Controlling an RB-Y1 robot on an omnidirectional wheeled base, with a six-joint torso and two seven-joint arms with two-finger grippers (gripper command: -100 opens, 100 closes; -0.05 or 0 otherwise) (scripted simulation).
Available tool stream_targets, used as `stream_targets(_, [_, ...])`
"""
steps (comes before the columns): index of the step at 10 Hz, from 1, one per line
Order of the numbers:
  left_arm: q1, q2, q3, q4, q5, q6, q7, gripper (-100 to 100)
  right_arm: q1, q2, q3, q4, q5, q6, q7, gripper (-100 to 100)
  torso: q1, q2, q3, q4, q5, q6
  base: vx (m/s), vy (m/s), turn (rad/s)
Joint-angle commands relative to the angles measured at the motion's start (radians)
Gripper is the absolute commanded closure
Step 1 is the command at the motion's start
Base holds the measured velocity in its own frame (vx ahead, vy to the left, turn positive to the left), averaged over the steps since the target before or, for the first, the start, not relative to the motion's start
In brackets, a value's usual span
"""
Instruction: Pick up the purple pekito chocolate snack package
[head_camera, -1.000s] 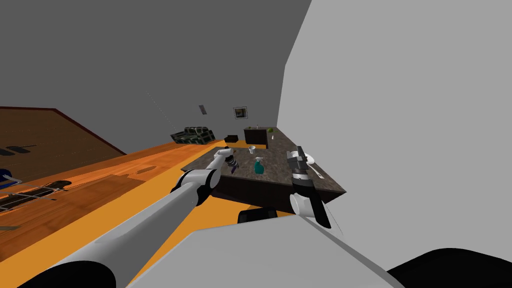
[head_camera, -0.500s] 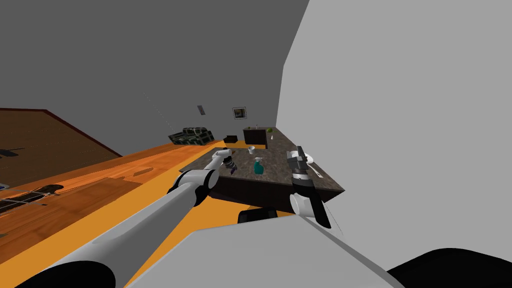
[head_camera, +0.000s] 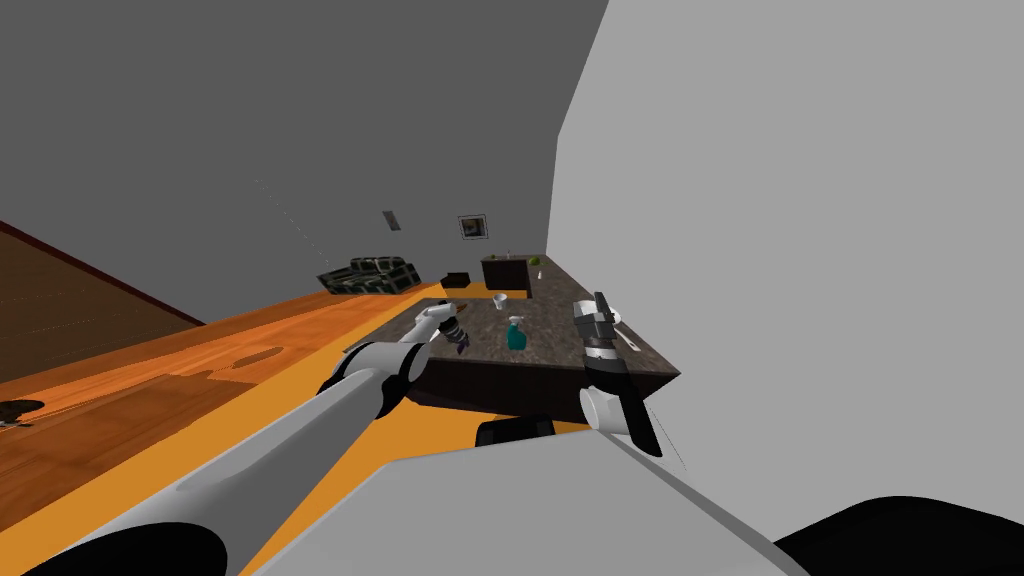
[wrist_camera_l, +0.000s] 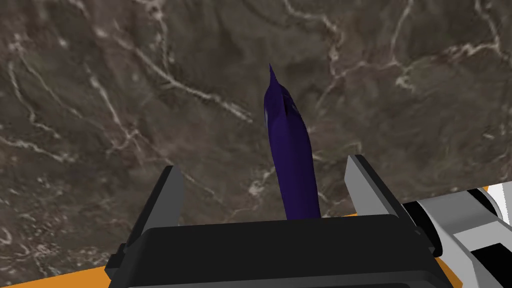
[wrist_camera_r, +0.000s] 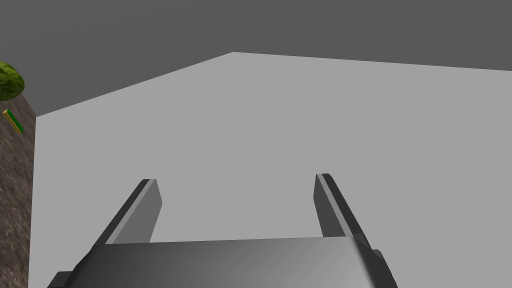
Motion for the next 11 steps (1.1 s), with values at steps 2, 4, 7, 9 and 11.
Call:
stream_targets(2, [0.012,-0.001,-0.001,-0.017,0.016,0.001,-0.081,-100,0.0,0.0,0.0,0.0,0.0,0.0,0.0,0,-0.001,0.001,0.0,0.0,0.0,0.0,0.01,0.013,-0.037])
stream_targets(4, [0.012,-0.001,-0.001,-0.017,0.016,0.001,-0.106,-100,0.0,0.0,0.0,0.0,0.0,0.0,0.0,0,-0.001,0.001,0.0,0.0,0.0,0.0,0.01,0.013,-0.037])
stream_targets(7, [0.054,0.038,0.037,-0.032,0.023,0.007,-0.161,-100,0.0,0.0,0.0,0.0,0.0,0.0,0.0,0,-0.002,0.002,0.001,0.0,0.0,0.0,-0.008,-0.011,0.032])
stream_targets(9, [0.098,0.076,0.076,-0.062,0.029,0.016,-0.216,-100,0.0,0.0,0.0,0.0,0.0,0.0,0.0,0,0.0,0.003,0.001,-0.001,0.0,-0.003,-0.019,-0.026,0.074])
stream_targets(11, [0.098,0.076,0.076,-0.048,0.029,0.016,-0.22,-100,0.0,0.0,0.0,0.0,0.0,0.0,0.0,0,0.001,0.001,0.0,-0.001,0.0,-0.002,0.003,-0.006,-0.022])
